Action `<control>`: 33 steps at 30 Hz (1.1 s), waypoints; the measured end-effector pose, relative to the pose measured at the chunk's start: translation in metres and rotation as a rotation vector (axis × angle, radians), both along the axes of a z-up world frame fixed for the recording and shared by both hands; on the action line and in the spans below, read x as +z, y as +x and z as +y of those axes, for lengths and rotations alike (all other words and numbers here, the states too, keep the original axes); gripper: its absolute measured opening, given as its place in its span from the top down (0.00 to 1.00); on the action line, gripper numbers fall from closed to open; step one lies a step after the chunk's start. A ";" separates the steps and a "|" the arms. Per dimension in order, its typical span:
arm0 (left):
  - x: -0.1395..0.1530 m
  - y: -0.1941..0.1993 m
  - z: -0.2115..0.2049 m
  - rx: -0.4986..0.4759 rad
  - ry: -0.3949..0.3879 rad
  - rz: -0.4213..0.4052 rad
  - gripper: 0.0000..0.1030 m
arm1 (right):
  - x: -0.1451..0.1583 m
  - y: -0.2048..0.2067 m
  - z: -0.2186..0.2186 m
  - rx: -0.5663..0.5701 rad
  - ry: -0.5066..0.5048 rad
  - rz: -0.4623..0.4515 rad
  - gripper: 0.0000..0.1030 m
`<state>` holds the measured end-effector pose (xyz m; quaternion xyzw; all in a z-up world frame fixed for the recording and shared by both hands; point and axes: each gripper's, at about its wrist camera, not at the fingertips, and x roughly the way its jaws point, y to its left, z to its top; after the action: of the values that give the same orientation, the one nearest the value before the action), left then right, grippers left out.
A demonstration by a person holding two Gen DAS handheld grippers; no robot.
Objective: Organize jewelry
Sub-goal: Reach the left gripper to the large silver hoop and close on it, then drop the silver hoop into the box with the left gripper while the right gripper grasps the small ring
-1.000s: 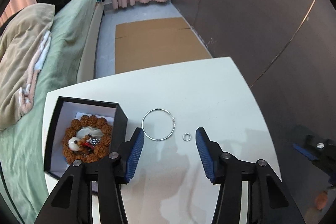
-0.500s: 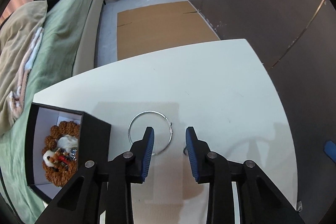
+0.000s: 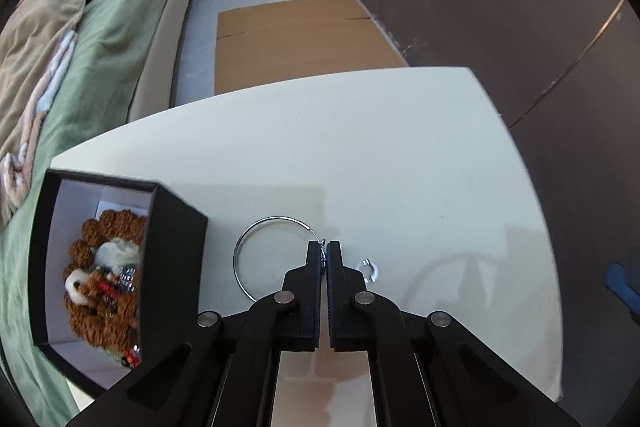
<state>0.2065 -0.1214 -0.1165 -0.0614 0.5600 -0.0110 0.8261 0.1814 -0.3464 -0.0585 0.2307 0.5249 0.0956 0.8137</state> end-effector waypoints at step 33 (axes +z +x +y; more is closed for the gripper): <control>0.080 -0.076 0.143 0.155 -0.342 -0.281 0.99 | -0.045 0.014 0.124 0.232 -0.218 0.029 0.52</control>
<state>0.1302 0.0213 -0.0367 -0.2412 0.4232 -0.0509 0.8719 0.1952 -0.2227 -0.1030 0.0803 0.5671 0.1283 0.8096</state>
